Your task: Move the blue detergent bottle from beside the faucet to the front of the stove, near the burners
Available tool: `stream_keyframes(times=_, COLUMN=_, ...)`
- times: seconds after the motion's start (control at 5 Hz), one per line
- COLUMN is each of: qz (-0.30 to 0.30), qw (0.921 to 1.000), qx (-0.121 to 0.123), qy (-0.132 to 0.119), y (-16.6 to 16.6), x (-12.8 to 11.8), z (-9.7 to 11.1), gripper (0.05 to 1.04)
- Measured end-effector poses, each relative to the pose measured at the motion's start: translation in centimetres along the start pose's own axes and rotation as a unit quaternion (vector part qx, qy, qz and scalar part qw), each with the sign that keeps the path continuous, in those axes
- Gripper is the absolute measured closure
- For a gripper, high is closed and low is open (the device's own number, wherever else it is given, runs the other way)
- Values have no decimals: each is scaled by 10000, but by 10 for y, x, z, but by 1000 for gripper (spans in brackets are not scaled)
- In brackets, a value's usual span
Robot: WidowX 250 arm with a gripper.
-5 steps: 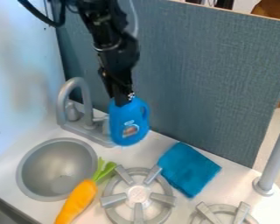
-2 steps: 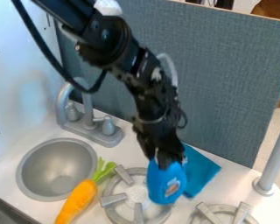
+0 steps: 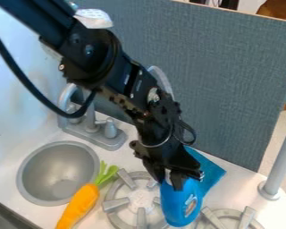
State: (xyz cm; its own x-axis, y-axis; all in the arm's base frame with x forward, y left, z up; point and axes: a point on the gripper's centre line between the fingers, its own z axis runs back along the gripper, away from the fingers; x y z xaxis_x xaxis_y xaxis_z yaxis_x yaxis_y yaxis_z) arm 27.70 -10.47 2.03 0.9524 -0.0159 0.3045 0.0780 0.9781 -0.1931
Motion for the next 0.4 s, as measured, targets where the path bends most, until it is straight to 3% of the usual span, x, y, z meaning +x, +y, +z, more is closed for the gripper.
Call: stream_keyframes(times=0.4, qz=383, qw=9992, qx=-144, qy=14, y=-18, x=-14, z=0, gripper=598)
